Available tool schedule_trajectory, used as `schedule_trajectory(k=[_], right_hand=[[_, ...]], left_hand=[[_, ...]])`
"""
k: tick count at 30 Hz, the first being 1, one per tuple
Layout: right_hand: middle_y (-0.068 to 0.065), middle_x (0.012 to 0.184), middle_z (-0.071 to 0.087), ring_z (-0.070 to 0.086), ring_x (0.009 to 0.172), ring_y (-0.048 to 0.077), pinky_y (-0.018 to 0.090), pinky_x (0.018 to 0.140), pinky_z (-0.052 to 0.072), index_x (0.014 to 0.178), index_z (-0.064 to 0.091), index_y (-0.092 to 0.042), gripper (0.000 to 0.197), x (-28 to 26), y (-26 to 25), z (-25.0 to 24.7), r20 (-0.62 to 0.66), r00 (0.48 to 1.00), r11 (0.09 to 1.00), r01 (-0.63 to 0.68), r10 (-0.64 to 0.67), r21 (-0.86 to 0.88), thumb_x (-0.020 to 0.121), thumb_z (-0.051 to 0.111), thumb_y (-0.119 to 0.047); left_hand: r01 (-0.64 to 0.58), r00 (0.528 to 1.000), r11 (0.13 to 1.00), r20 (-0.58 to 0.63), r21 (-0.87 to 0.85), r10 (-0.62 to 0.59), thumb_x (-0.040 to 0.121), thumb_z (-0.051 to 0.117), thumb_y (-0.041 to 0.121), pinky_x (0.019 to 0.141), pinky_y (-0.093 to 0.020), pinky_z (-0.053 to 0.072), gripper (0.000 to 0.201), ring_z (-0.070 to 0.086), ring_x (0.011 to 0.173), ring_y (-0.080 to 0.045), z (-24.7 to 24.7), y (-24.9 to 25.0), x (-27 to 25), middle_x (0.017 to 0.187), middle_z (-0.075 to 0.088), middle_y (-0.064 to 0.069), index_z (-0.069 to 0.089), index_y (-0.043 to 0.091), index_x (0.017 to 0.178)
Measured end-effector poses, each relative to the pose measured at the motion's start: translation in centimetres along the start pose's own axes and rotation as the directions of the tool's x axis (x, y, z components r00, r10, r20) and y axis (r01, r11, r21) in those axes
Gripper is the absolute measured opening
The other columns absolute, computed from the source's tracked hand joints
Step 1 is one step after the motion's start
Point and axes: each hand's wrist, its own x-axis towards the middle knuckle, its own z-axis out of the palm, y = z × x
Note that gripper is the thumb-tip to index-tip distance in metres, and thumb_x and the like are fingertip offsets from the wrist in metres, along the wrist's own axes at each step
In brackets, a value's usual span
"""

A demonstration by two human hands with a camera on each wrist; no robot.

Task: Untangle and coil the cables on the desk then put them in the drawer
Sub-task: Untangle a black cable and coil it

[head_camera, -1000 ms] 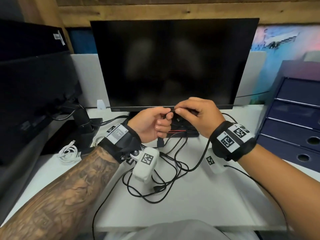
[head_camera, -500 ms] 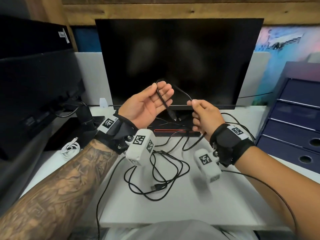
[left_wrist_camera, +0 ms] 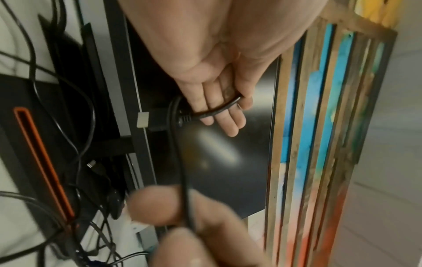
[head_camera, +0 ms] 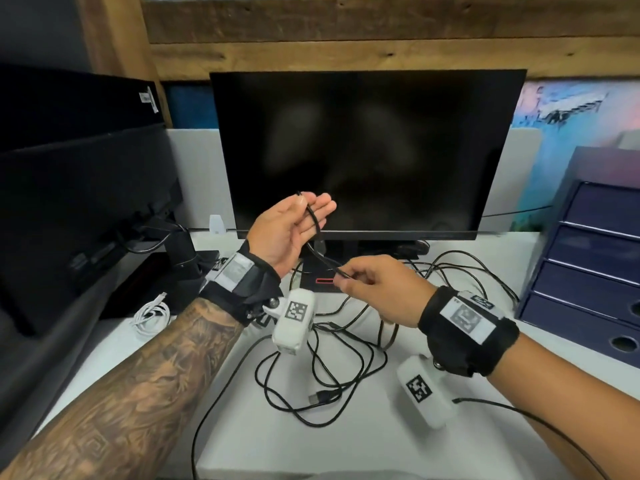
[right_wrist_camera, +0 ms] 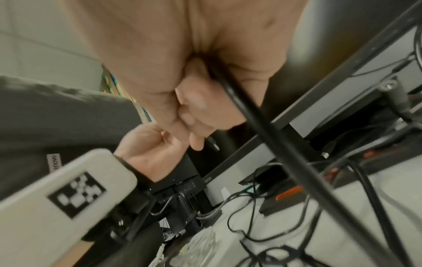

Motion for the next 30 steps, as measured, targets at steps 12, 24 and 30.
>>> schedule_trajectory(k=[12,24,30], right_hand=[[-0.008,0.072,0.061,0.06,0.059,0.017,0.029,0.048,0.046,0.091,0.075,-0.029,0.022,0.6,0.0,-6.2,-0.278,0.738,0.611,0.223,-0.614,-0.759,0.089,0.069,-0.049],[-0.007,0.063,0.06,0.055,0.059,0.002,0.023,0.068,0.047,0.133,0.061,-0.031,0.032,3.1,4.8,-2.0,-0.488,0.867,0.995,0.098,-0.102,-0.033,0.105,0.048,-0.025],[-0.002,0.055,0.049,0.042,0.045,0.011,0.035,0.049,0.05,0.106,0.066,-0.021,0.026,2.0,3.8,0.8,-0.091,0.994,0.962,-0.04,0.067,0.269,0.107,0.043,-0.033]], left_hand=[[-0.126,0.943,0.731,0.31,0.67,-0.121,0.107,0.036,0.021,0.061,-0.027,0.041,0.041,0.046,0.057,-0.016,2.1,-1.1,-1.4,0.064,0.056,-0.005,0.065,0.0,0.088],[0.305,0.91,0.943,0.333,-0.129,-0.249,0.096,0.032,0.017,0.061,-0.029,0.032,0.025,0.029,0.052,-0.011,3.1,-0.1,-1.4,0.062,0.036,0.002,0.052,0.009,0.083],[0.228,0.968,0.931,0.171,-0.283,-0.185,0.104,0.034,0.012,0.072,-0.027,0.044,0.021,0.044,0.061,-0.009,2.1,0.2,-0.5,0.075,0.046,0.001,0.053,0.011,0.094]])
